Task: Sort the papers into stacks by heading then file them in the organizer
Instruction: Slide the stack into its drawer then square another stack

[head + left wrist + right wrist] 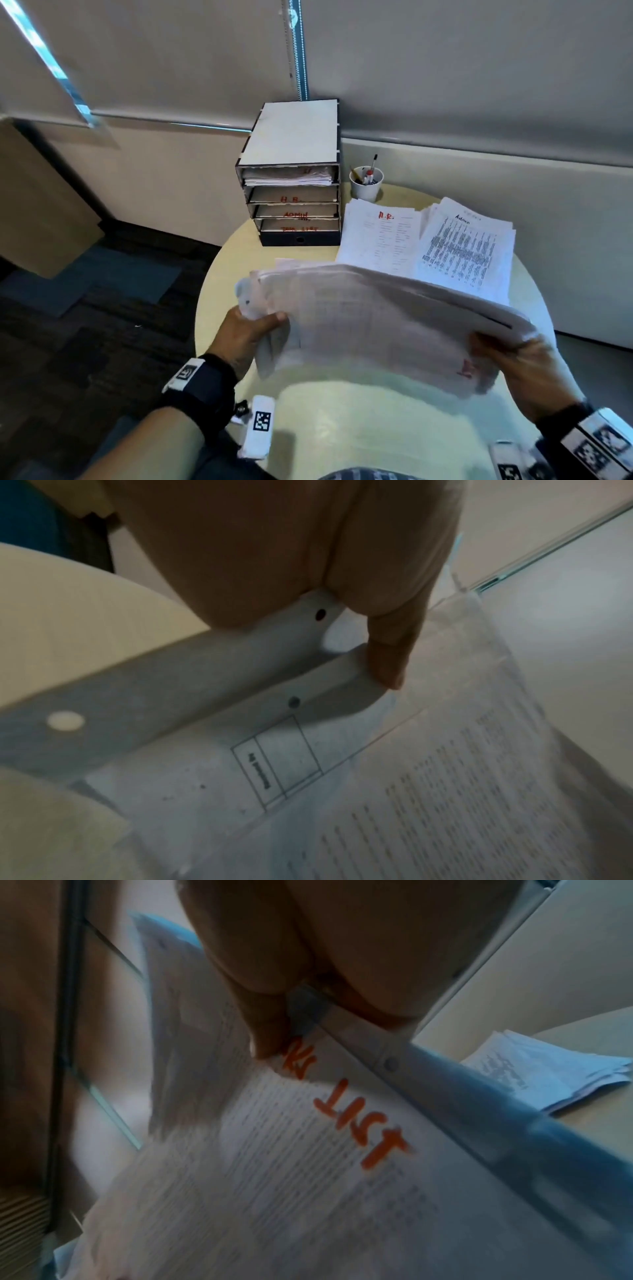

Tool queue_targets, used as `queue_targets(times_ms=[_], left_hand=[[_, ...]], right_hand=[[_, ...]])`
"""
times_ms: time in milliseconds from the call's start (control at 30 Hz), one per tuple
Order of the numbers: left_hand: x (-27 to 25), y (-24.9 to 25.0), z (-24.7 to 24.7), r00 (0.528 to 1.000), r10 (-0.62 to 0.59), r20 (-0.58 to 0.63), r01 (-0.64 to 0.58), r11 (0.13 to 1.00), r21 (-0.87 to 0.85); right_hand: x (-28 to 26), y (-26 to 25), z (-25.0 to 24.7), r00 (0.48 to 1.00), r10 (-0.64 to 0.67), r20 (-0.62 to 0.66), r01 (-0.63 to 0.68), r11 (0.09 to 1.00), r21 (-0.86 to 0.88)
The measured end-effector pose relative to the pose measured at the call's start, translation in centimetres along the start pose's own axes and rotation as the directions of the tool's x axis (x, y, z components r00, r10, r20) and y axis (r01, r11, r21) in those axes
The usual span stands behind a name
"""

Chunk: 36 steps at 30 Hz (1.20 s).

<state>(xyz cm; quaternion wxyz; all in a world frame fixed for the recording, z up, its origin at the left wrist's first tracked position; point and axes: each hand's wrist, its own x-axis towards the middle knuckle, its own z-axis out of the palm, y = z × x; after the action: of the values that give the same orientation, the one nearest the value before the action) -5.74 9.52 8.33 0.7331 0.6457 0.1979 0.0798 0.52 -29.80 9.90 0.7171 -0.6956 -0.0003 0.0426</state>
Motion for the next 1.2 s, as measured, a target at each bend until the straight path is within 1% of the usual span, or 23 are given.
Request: queue_targets(times_ms=[67, 133, 167, 233, 300, 333, 400, 433, 500, 533, 600, 667, 700, 733, 767, 800, 867, 900, 967, 1000, 1100, 1133, 1200], left_hand=[[0.4, 0.4, -0.7, 0.997, 0.072, 0.039, -0.072, 0.997, 0.009], [0.5, -0.3, -1.7, 0.99, 0.085, 0.112, -0.092, 0.994, 0.056], [0.4, -1.0, -2.1, 0.987, 0.058, 0.149, -0.073, 0.993, 0.094], [0.1, -2.6, -2.6, 0.985, -0.056, 0.16, 0.031, 0.987, 0.155], [0.0, -4.2, -2.0, 0.982, -0.153, 0.11, 0.133, 0.976, 0.171], [0.0, -4.6, -1.3, 0.984, -0.164, 0.071, 0.148, 0.971, 0.186], [0.1, -4.9, -0.1, 0.992, -0.123, -0.011, 0.122, 0.971, 0.204], [0.2, -4.6, 0.5, 0.994, -0.103, -0.038, 0.108, 0.974, 0.199], [0.6, -3.9, 1.4, 0.995, -0.084, -0.044, 0.091, 0.976, 0.196], [0.9, -3.5, 1.7, 0.997, -0.07, -0.029, 0.075, 0.97, 0.231], [1.5, -2.1, 2.5, 0.998, 0.005, 0.069, -0.027, 0.942, 0.333], [1.8, -0.3, 3.9, 0.971, 0.124, 0.205, -0.202, 0.884, 0.422], [1.9, 0.5, 4.6, 0.951, 0.178, 0.253, -0.281, 0.842, 0.46], [2.0, 1.4, 5.4, 0.935, 0.209, 0.285, -0.328, 0.815, 0.478], [2.1, 2.1, 6.1, 0.932, 0.212, 0.293, -0.338, 0.801, 0.495], [2.2, 2.8, 6.6, 0.933, 0.206, 0.295, -0.335, 0.797, 0.503], [2.5, 3.8, 7.3, 0.924, 0.211, 0.319, -0.358, 0.772, 0.525], [2.4, 4.3, 7.4, 0.901, 0.232, 0.365, -0.409, 0.736, 0.54], [2.1, 5.1, 7.9, 0.834, 0.28, 0.476, -0.529, 0.651, 0.544], [2.0, 5.3, 8.3, 0.812, 0.294, 0.505, -0.566, 0.61, 0.554], [1.4, 6.9, 9.8, 0.768, 0.346, 0.539, -0.638, 0.482, 0.6], [1.2, 7.5, 10.6, 0.742, 0.367, 0.561, -0.67, 0.43, 0.605], [1.4, 8.7, 11.2, 0.693, 0.382, 0.611, -0.721, 0.36, 0.592]], right_hand=[[0.0, -0.2, 0.0, 0.997, -0.073, 0.017, 0.074, 0.994, -0.079], [0.1, 0.6, -0.3, 0.995, -0.074, 0.061, 0.082, 0.988, -0.133], [-0.1, 1.0, -0.1, 0.996, -0.046, 0.078, 0.058, 0.985, -0.165], [-0.2, 2.3, 0.3, 0.994, 0.025, 0.102, 0.003, 0.965, -0.262], [-0.5, 3.3, 0.9, 0.994, 0.079, 0.071, -0.054, 0.949, -0.31], [-0.6, 3.6, 1.2, 0.995, 0.084, 0.052, -0.065, 0.951, -0.302], [-0.3, 3.3, 1.7, 0.998, 0.059, -0.001, -0.056, 0.943, -0.328], [-0.1, 3.0, 1.8, 0.999, 0.04, -0.013, -0.042, 0.925, -0.377], [0.6, 2.5, 1.2, 1.0, 0.009, 0.01, -0.002, 0.849, -0.528], [1.0, 2.2, 0.9, 0.999, -0.013, 0.035, 0.031, 0.797, -0.604], [1.7, 1.5, 0.8, 0.992, -0.023, 0.123, 0.103, 0.712, -0.695], [2.6, 1.2, 1.2, 0.975, 0.054, 0.215, 0.136, 0.62, -0.772], [2.9, 0.9, 1.7, 0.963, 0.086, 0.256, 0.166, 0.56, -0.812], [3.3, 0.6, 2.0, 0.952, 0.119, 0.282, 0.186, 0.509, -0.841], [3.5, -0.1, 2.3, 0.943, 0.149, 0.297, 0.186, 0.503, -0.844], [3.7, -0.8, 2.6, 0.939, 0.17, 0.298, 0.164, 0.54, -0.826], [3.7, -2.0, 3.0, 0.938, 0.155, 0.309, 0.138, 0.65, -0.747], [3.6, -2.5, 3.4, 0.939, 0.144, 0.313, 0.135, 0.681, -0.72], [3.5, -2.9, 3.9, 0.937, 0.123, 0.327, 0.162, 0.677, -0.718], [3.5, -3.2, 4.2, 0.937, 0.12, 0.327, 0.162, 0.683, -0.712], [3.7, -4.0, 5.0, 0.929, 0.128, 0.348, 0.138, 0.751, -0.646], [3.7, -4.3, 4.7, 0.932, 0.125, 0.34, 0.139, 0.744, -0.654], [3.7, -3.9, 4.5, 0.946, 0.13, 0.296, 0.116, 0.717, -0.687]])
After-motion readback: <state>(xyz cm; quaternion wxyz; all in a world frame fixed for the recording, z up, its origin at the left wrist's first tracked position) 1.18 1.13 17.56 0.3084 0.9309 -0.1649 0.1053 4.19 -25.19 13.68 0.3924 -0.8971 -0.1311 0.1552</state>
